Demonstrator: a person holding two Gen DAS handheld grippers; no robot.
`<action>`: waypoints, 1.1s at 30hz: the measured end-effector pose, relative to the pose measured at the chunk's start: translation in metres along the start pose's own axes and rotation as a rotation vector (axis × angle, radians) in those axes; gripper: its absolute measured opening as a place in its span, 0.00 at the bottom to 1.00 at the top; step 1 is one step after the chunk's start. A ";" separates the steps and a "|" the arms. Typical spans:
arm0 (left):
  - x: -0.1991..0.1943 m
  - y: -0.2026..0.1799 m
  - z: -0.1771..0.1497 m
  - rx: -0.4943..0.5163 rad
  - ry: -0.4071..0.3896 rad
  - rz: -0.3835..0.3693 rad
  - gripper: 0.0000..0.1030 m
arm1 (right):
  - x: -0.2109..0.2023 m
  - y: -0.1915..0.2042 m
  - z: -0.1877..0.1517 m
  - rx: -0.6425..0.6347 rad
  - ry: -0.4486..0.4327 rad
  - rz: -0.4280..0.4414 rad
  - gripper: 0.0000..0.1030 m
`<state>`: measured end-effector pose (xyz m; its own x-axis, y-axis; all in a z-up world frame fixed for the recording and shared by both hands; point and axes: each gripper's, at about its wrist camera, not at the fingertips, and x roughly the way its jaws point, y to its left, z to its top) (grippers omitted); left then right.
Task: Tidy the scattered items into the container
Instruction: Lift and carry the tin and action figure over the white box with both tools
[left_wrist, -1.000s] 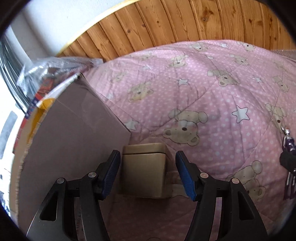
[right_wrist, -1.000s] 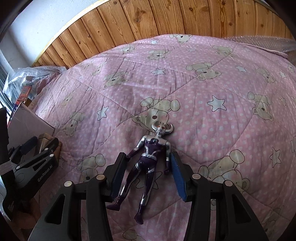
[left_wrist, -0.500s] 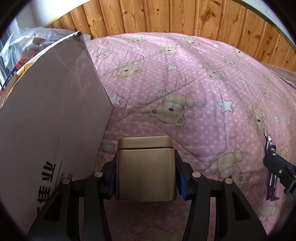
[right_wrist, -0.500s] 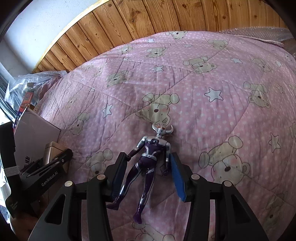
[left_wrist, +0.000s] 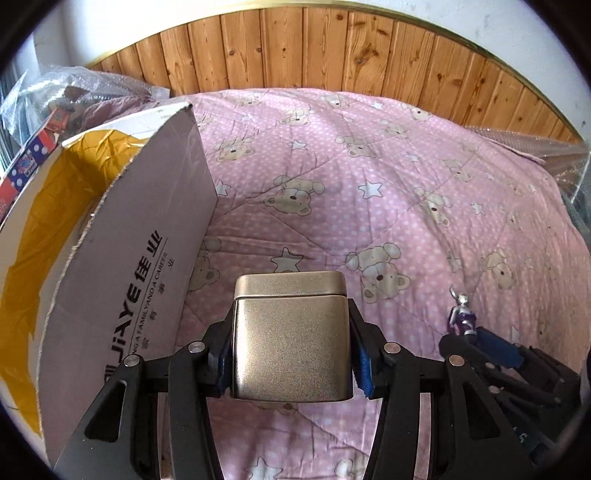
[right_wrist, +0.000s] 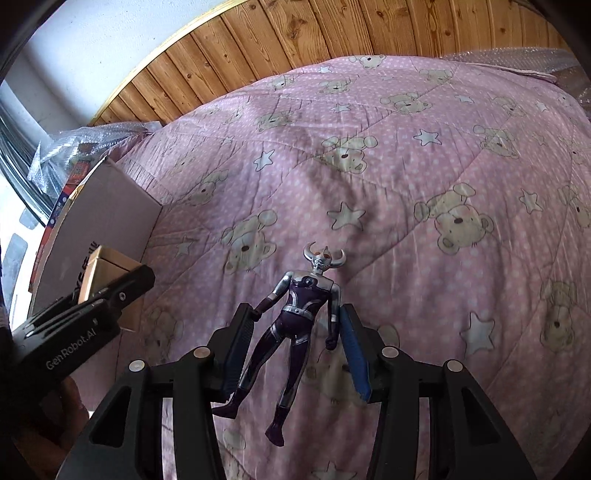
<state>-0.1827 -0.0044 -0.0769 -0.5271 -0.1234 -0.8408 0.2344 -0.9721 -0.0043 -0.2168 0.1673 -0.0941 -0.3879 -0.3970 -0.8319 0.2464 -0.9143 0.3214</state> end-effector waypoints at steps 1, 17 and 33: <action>-0.007 0.000 -0.002 0.000 -0.006 -0.008 0.51 | -0.003 0.002 -0.005 -0.003 0.000 0.001 0.48; -0.072 0.004 -0.044 0.005 -0.038 -0.062 0.51 | -0.044 0.023 -0.065 -0.030 -0.011 0.026 0.48; -0.123 0.016 -0.075 0.013 -0.074 -0.140 0.51 | -0.083 0.069 -0.105 -0.135 -0.032 0.111 0.48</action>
<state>-0.0532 0.0100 -0.0142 -0.6127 0.0001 -0.7903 0.1435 -0.9834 -0.1114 -0.0748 0.1458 -0.0505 -0.3790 -0.4990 -0.7793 0.4052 -0.8466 0.3450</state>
